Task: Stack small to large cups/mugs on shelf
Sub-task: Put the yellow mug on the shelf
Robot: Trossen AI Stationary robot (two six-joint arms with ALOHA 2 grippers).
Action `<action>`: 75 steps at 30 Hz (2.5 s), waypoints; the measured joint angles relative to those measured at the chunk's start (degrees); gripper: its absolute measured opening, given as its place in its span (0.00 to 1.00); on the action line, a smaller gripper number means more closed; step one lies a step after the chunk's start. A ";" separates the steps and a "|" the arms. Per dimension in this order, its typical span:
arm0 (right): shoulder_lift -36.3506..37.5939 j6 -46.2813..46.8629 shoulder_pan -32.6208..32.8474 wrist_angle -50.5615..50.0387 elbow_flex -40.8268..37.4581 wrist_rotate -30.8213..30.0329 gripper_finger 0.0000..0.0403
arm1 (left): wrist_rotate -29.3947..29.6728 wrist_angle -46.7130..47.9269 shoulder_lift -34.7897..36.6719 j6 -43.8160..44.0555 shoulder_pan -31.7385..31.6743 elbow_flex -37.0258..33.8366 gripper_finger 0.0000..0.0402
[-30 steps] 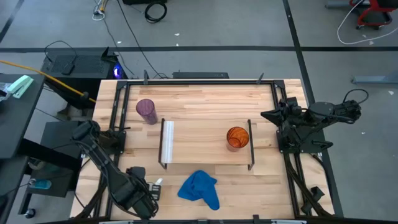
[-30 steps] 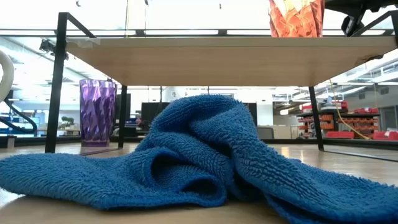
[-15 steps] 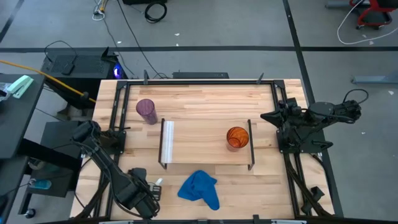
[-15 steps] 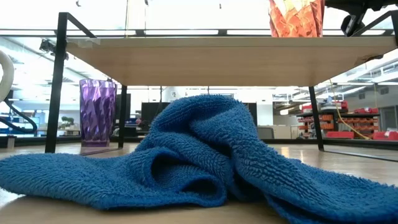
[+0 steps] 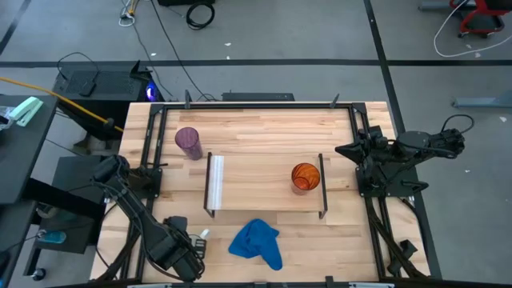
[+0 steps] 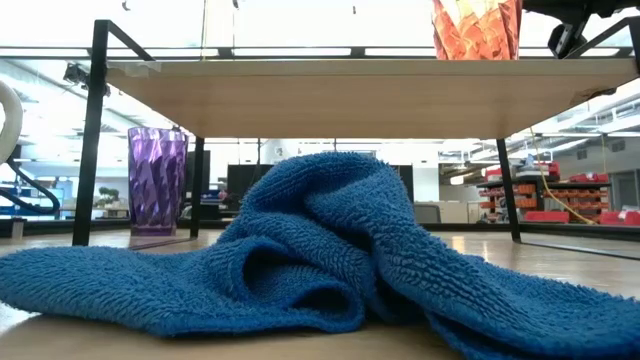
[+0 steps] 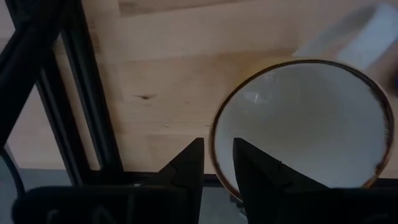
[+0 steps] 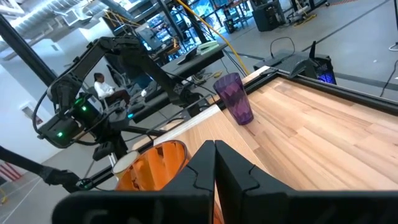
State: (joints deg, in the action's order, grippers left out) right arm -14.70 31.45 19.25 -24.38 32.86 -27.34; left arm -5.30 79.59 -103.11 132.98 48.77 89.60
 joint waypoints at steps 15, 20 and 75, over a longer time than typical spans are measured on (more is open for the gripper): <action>0.00 -0.05 0.02 -0.07 0.00 0.47 0.03 | -1.45 -5.30 -0.39 -0.06 -0.39 -4.45 0.23; -0.02 0.30 0.01 -0.26 0.00 1.51 0.03 | -2.62 -10.69 -0.08 0.13 -0.39 -7.99 0.23; -0.02 0.51 0.02 -2.73 0.00 2.15 0.03 | -0.49 -12.09 4.06 -6.05 -0.52 -9.25 0.04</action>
State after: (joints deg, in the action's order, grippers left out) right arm -14.72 31.97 19.27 -27.11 32.86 -25.19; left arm -5.79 67.50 -99.05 126.94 48.25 80.36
